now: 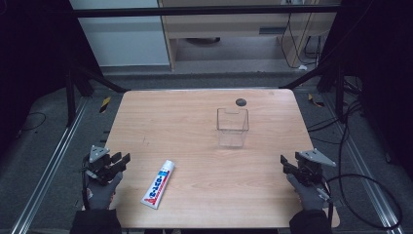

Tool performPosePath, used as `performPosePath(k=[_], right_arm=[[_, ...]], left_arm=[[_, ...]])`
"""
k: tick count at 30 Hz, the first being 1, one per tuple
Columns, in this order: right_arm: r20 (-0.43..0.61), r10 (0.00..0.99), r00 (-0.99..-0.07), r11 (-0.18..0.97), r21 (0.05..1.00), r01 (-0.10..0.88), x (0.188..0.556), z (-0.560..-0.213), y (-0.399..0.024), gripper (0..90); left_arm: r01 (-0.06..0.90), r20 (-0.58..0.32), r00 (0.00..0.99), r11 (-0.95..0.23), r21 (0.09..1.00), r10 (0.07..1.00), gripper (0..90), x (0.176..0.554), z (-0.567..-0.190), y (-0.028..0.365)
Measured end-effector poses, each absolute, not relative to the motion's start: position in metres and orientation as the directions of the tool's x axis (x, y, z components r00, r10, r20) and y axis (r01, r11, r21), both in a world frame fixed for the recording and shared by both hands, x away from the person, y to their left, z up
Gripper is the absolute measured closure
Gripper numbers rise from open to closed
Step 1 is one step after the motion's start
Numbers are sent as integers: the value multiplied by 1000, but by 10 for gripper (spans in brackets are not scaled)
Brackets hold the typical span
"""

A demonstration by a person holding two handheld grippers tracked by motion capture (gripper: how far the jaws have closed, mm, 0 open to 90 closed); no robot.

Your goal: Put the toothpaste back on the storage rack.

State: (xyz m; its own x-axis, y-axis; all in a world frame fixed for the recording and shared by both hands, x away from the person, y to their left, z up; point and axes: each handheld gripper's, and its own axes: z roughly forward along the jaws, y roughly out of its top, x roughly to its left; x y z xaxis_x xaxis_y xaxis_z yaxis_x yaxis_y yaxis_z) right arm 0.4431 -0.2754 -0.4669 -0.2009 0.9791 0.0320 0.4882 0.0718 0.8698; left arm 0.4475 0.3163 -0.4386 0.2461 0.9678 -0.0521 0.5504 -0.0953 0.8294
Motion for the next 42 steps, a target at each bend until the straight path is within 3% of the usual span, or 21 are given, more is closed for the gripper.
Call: performPosePath(k=[16, 34, 42], right_arm=[[-2, 965, -261, 139, 851, 507, 428, -466, -260, 387], [-11, 960, -278, 155, 852, 501, 426, -466, -254, 351], [-11, 960, -279, 157, 848, 507, 426, -467, -254, 346]], left_arm=[[628, -84, 357, -172, 759, 930, 885, 438, -452, 305], [697, -78, 519, -368, 615, 851, 894, 434, -470, 276], [701, -97, 548, -392, 596, 831, 894, 429, -472, 271]])
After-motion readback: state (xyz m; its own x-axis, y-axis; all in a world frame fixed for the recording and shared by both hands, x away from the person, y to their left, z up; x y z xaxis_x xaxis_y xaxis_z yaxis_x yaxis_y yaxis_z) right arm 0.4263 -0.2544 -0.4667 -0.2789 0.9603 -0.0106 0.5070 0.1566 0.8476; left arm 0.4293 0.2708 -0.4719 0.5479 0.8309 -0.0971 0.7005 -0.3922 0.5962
